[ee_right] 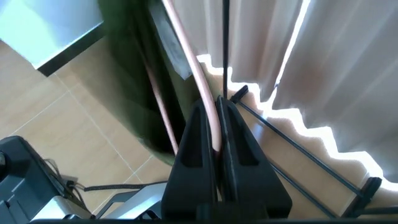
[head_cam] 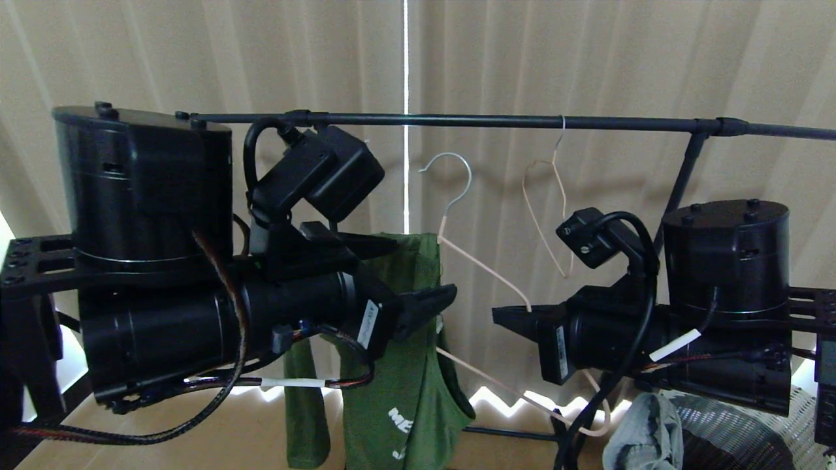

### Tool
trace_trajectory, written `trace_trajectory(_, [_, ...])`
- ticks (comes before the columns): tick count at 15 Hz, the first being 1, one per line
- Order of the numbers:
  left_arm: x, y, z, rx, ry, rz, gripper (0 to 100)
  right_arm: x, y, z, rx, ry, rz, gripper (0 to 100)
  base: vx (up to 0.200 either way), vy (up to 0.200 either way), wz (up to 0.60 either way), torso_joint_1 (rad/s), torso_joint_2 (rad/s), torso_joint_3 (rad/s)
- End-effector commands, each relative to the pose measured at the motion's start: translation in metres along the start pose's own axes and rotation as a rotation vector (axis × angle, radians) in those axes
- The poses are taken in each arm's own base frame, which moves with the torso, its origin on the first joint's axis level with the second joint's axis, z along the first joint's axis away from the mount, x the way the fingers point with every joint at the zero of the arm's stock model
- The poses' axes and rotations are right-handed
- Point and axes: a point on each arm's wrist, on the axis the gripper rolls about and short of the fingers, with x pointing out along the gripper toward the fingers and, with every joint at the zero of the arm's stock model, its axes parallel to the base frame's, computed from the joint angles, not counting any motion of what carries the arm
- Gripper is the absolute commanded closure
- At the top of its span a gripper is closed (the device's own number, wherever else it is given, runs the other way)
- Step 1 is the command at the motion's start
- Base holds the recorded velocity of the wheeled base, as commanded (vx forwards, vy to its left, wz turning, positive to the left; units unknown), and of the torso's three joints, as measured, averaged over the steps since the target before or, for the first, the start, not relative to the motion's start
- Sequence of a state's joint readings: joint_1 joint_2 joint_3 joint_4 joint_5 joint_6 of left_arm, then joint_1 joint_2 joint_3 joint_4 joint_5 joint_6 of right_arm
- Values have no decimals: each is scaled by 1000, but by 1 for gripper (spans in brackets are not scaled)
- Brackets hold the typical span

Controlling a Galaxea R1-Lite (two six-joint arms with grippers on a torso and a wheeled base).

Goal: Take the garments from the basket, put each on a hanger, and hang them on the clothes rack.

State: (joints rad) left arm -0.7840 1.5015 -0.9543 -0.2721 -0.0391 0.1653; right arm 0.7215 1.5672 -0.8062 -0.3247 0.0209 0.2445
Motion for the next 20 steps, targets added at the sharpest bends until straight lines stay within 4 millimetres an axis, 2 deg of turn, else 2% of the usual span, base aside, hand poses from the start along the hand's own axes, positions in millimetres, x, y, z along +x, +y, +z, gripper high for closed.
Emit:
trace_trajectory(1, [-10, 5, -3, 5, -1, 24, 0, -9, 1, 4, 0, -28, 6, 100, 0, 0, 0, 0, 0, 0])
trace_trajectory(4, [-16, 14, -12, 14, -6, 65, 0, -25, -8, -6, 1, -23, -19, 100, 0, 0, 0, 0, 0, 0])
trace_trajectory(8, [-27, 36, -15, 189, -45, 172, 0, -46, -23, 0, -79, -82, -59, 100, 0, 0, 0, 0, 0, 0])
trace_trajectory(11, [-28, 47, -18, 312, -17, 214, 0, -55, -24, 4, -126, -105, -5, 100, 0, 0, 0, 0, 0, 0])
trace_trajectory(15, [-15, 50, -13, 407, -10, 212, 0, -57, -23, 6, -197, -113, 36, 100, 0, 0, 0, 0, 0, 0])
trace_trajectory(20, [4, 54, -11, 440, -6, 207, 0, -55, -20, 8, -241, -154, 83, 100, 0, 0, 0, 0, 0, 0])
